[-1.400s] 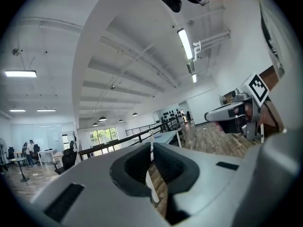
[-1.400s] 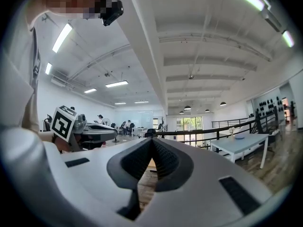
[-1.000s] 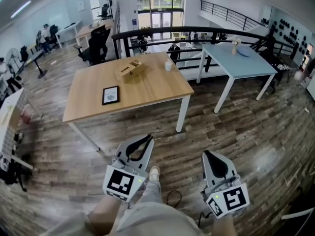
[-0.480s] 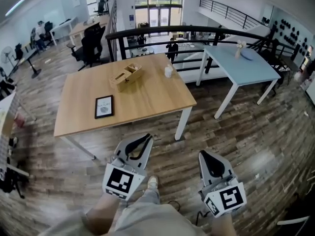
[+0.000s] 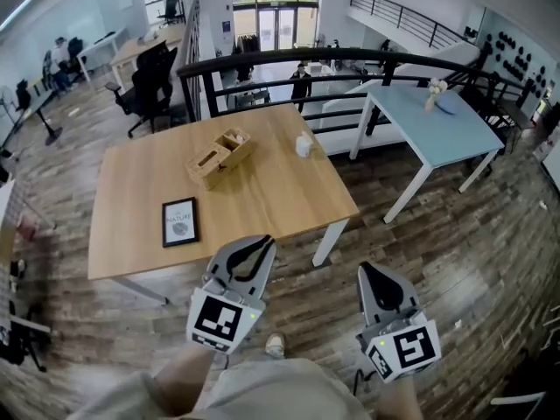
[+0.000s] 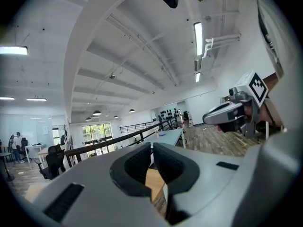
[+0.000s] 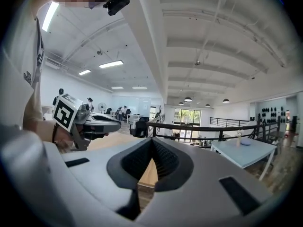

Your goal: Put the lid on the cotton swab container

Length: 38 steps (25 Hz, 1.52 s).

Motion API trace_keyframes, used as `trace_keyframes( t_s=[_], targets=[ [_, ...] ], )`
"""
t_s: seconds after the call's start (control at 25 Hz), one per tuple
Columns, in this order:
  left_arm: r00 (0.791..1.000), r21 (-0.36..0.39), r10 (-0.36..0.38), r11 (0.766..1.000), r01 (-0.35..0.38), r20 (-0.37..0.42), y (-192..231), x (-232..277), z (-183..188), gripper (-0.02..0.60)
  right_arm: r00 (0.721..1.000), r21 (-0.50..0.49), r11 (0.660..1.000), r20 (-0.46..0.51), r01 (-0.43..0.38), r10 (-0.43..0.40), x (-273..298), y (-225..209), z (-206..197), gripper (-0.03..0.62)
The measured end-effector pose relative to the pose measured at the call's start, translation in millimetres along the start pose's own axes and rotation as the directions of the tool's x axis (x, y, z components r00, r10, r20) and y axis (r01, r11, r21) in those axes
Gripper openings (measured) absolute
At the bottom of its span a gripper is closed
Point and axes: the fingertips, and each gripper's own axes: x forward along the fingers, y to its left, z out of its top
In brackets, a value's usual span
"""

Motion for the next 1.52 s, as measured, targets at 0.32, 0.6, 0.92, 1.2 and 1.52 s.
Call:
trace_keyframes(
  t_s=[0.32, 0.6, 0.92, 1.2, 1.52],
  targets=[
    [1.000, -0.027, -0.017, 0.999, 0.017, 0.008, 50, 54, -14, 0.035, 1.000, -0.003, 1.000, -0.015, 0.021, -0.021, 69, -29, 1, 0.026],
    [1.000, -0.032, -0.005, 0.999, 0.004, -0.013, 73, 101, -28, 0.035, 0.999, 0.002, 1.000, -0.019, 0.026, -0.025, 113, -73, -9, 0.026],
    [0.998, -0.017, 0.049, 0.999, -0.049, -0.035, 105, 183, -33, 0.035, 1.000, 0.009, 1.000, -0.001, -0.026, 0.026, 183, -146, -17, 0.026],
    [0.992, -0.023, 0.118, 0.993, -0.120, -0.050, 131, 279, -23, 0.035, 0.992, 0.009, 0.992, 0.005, -0.122, 0.122, 255, -229, -13, 0.026],
    [0.972, -0.004, 0.220, 0.975, -0.222, -0.086, 154, 380, -14, 0.035, 0.975, -0.004, 0.975, 0.021, -0.220, 0.220, 328, -326, -10, 0.026]
  ],
)
